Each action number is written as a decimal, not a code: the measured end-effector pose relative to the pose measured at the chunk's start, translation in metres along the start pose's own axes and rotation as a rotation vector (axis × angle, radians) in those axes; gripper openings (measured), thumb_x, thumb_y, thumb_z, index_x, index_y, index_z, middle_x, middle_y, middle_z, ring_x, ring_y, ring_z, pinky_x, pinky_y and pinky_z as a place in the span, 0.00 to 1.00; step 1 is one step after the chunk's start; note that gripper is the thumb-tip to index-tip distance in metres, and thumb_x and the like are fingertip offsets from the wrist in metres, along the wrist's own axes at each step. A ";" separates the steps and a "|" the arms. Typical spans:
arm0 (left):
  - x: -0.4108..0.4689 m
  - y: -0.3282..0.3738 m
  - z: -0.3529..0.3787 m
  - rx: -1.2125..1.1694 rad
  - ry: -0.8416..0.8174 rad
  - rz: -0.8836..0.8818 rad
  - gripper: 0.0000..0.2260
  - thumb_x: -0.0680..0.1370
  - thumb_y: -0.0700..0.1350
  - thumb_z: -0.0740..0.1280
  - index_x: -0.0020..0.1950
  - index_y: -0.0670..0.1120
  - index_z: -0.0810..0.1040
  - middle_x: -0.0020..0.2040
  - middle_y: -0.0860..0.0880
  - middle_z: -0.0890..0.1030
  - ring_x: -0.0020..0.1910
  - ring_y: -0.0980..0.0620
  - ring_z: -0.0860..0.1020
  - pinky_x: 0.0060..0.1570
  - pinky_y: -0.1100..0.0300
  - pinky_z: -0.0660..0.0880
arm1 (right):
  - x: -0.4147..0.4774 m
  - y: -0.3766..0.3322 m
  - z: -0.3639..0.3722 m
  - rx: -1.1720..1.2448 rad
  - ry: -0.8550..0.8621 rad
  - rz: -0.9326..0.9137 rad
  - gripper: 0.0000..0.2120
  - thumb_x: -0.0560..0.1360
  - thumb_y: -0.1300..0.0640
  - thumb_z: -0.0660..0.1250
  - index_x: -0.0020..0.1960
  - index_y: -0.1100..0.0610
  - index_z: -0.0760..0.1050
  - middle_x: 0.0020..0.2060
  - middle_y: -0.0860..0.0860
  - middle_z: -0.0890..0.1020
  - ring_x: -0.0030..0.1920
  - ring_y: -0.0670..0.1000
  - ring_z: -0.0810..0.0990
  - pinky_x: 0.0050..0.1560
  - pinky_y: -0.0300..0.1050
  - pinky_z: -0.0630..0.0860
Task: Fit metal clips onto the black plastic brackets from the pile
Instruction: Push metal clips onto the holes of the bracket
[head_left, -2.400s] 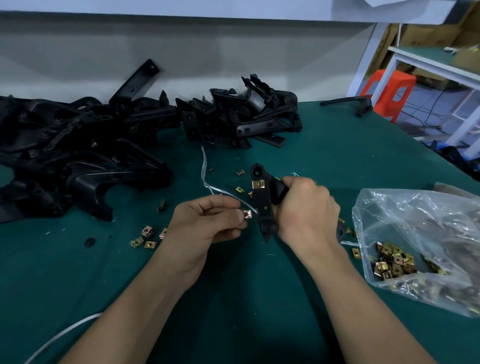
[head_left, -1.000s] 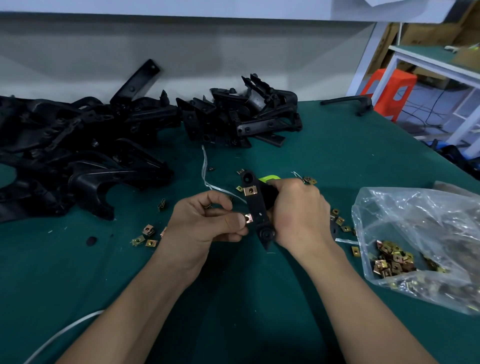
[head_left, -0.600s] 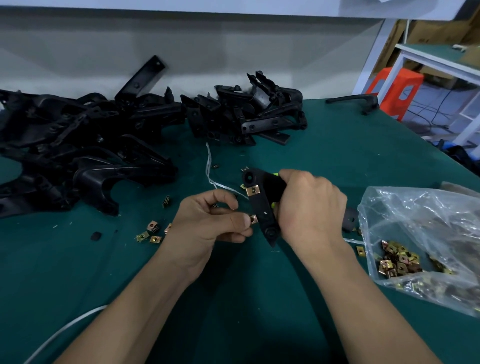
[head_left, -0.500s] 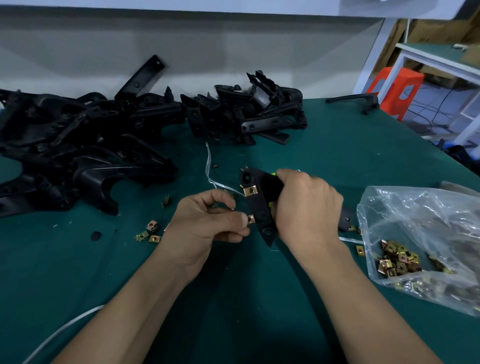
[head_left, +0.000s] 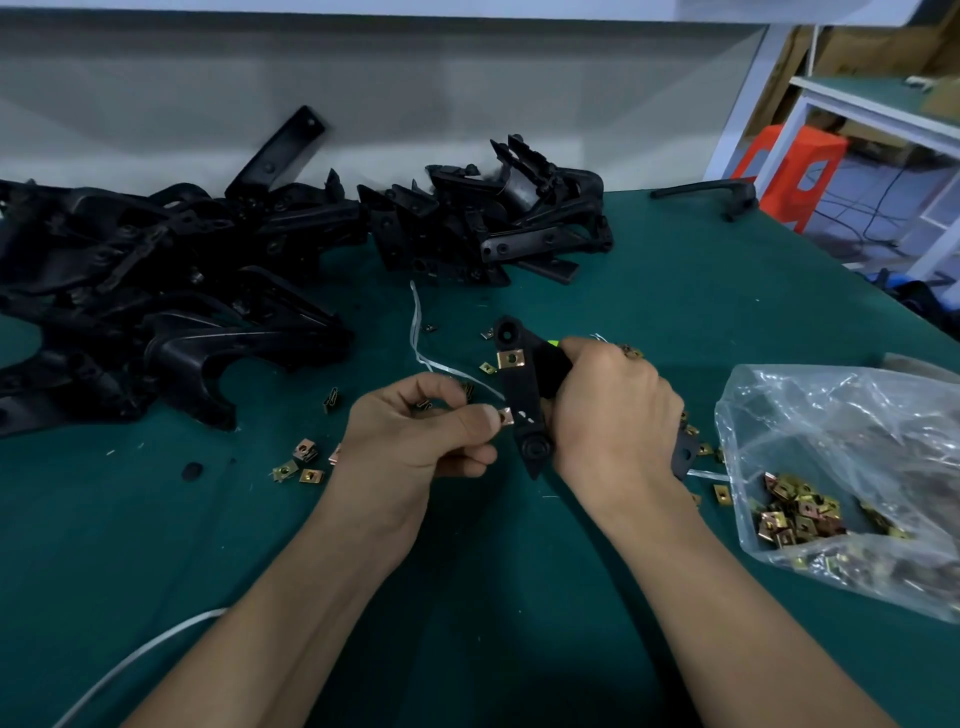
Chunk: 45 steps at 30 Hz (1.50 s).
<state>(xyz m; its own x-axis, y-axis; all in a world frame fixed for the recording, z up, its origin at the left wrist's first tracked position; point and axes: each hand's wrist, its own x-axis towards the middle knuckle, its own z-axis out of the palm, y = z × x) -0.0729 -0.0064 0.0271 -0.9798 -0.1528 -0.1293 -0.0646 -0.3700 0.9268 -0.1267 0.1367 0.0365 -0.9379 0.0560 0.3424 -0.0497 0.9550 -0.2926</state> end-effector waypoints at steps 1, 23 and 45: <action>-0.001 0.000 0.001 0.013 -0.017 0.021 0.09 0.57 0.42 0.78 0.30 0.52 0.80 0.27 0.47 0.80 0.24 0.52 0.79 0.25 0.63 0.75 | 0.000 -0.001 0.000 -0.008 0.004 0.001 0.11 0.68 0.67 0.65 0.35 0.53 0.68 0.25 0.46 0.64 0.27 0.54 0.62 0.33 0.48 0.60; 0.003 0.013 -0.009 0.172 -0.051 -0.049 0.12 0.68 0.31 0.77 0.46 0.43 0.80 0.25 0.47 0.76 0.22 0.53 0.73 0.23 0.64 0.71 | -0.002 -0.005 0.010 -0.106 -0.015 -0.094 0.07 0.71 0.64 0.64 0.42 0.52 0.73 0.26 0.47 0.63 0.29 0.56 0.64 0.32 0.48 0.58; -0.005 -0.002 0.003 -0.146 -0.155 -0.101 0.14 0.60 0.39 0.80 0.44 0.48 0.88 0.33 0.50 0.82 0.25 0.58 0.77 0.25 0.68 0.73 | -0.009 -0.009 0.010 0.095 -0.156 -0.093 0.13 0.65 0.61 0.71 0.41 0.49 0.69 0.30 0.46 0.66 0.33 0.56 0.66 0.37 0.44 0.65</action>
<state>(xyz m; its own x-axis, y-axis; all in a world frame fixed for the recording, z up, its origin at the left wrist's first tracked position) -0.0684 -0.0019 0.0265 -0.9878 0.0298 -0.1527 -0.1465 -0.5070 0.8494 -0.1214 0.1246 0.0273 -0.9692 -0.0836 0.2315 -0.1635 0.9216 -0.3519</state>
